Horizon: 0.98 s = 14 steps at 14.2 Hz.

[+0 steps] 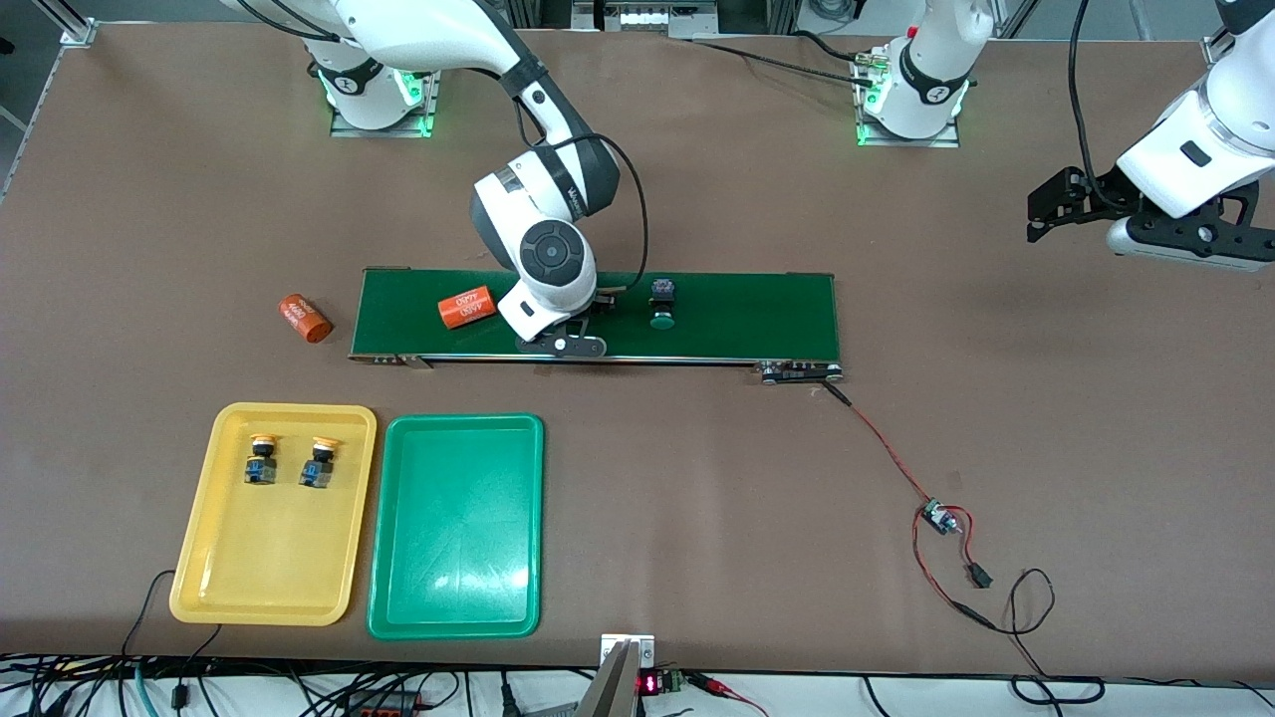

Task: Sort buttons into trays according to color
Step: 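Grasp the green-capped button on the belt with the right gripper and lift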

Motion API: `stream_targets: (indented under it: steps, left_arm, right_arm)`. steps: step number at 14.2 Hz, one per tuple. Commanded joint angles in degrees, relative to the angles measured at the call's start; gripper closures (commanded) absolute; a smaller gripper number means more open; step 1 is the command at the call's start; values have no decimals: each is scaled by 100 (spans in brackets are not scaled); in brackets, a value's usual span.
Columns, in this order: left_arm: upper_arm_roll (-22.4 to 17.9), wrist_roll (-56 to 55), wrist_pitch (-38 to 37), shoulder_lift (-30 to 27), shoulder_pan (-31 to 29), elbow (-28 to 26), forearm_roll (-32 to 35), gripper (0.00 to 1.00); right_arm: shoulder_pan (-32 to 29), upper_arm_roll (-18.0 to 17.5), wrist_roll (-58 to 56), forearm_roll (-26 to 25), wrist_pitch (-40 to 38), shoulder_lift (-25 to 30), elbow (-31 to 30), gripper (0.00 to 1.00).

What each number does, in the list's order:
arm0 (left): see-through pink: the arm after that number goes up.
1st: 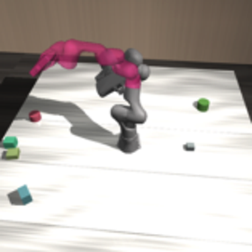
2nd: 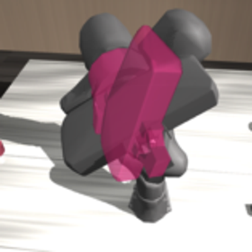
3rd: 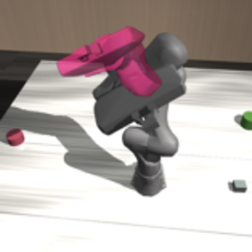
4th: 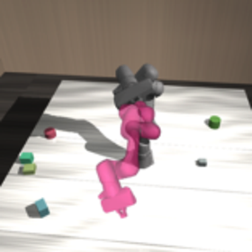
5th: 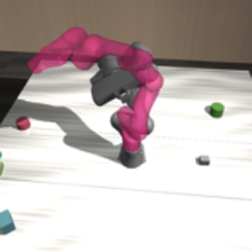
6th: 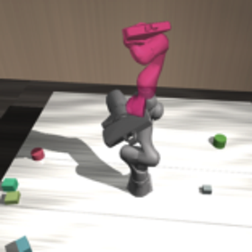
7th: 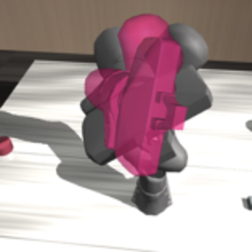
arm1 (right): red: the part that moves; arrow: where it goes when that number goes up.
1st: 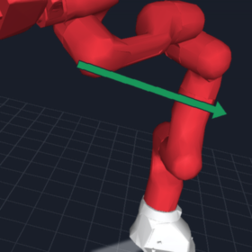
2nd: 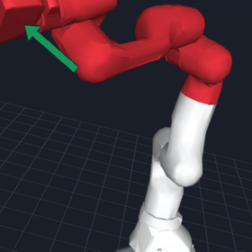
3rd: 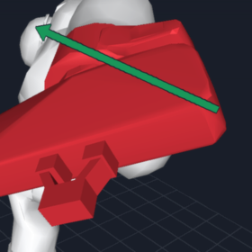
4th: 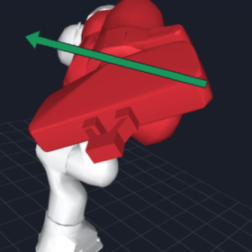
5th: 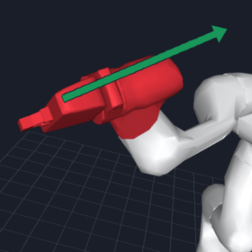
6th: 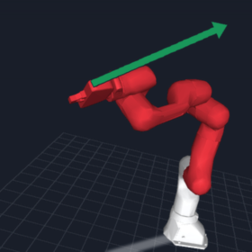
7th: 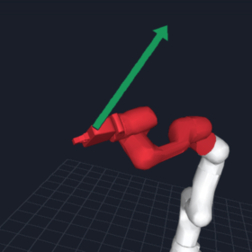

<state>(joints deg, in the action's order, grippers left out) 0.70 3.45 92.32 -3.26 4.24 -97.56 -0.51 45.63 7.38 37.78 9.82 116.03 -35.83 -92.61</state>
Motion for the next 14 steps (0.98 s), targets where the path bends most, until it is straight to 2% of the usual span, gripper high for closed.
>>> stream_targets:
  steps: [1,3,5,8,11,14]
  left_arm:
    - [-43,103,41,-17,42,-26,7,0]
    - [-43,112,41,-8,42,-26,7,0]
    - [-43,139,41,1,68,35,-2,0]
    - [-43,139,49,80,68,114,-2,0]
    - [-43,139,84,124,68,150,-46,0]
    - [-43,139,67,133,77,150,-81,0]
  right_arm:
    - [34,44,116,-68,-10,76,14,84]
    - [-10,53,107,-59,-10,94,128,99]
    - [-71,132,89,-68,-28,102,331,100]
    - [-80,588,37,-50,-45,102,735,100]
    - [-185,1010,1,-77,24,-37,762,100]
    - [-562,1108,-130,-59,270,-126,780,100]
